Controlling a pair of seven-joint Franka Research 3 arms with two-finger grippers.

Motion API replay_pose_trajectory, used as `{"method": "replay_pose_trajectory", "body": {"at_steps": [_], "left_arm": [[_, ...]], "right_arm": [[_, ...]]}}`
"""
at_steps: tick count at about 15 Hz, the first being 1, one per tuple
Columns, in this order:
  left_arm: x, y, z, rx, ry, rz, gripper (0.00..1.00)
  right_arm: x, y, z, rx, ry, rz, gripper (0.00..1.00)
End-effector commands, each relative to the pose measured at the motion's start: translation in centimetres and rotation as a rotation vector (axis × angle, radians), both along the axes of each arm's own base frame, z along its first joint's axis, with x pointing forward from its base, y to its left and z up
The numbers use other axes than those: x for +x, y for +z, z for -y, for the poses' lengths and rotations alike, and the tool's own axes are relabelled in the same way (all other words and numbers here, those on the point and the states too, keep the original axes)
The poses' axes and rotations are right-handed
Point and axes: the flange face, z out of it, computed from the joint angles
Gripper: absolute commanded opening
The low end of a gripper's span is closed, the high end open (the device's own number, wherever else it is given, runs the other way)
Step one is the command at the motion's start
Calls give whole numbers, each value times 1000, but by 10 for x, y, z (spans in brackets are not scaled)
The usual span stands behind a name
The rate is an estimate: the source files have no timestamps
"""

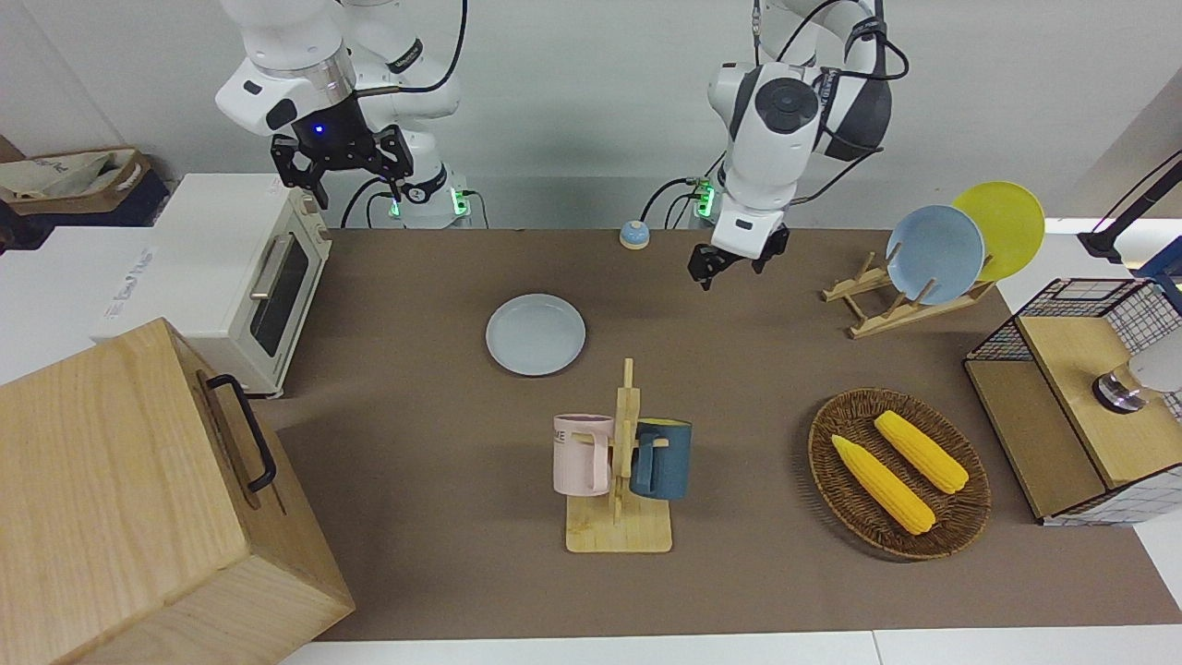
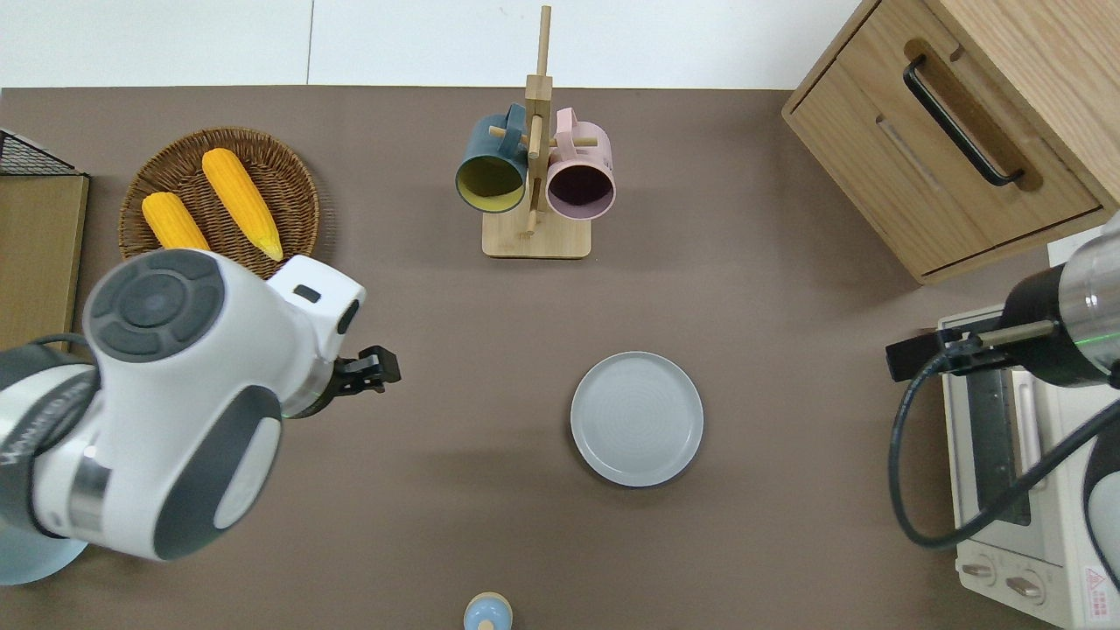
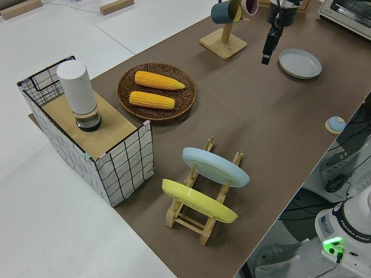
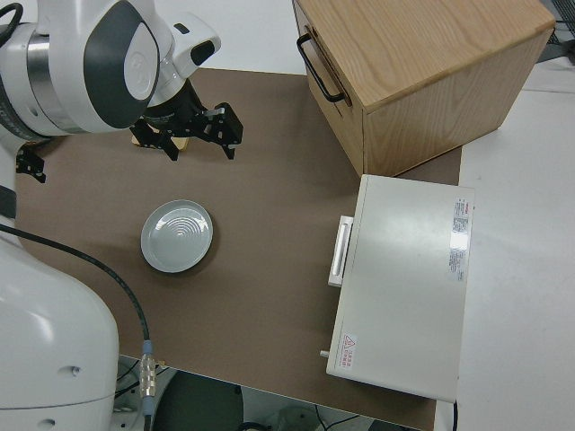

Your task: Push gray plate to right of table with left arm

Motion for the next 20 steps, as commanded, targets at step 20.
{"method": "replay_pose_trajectory", "body": {"at_steps": [20], "left_arm": [[50,89,-167,-73,-210,78,1000]], "right_arm": [[-3,4,2,2,-17,-4,983]]}}
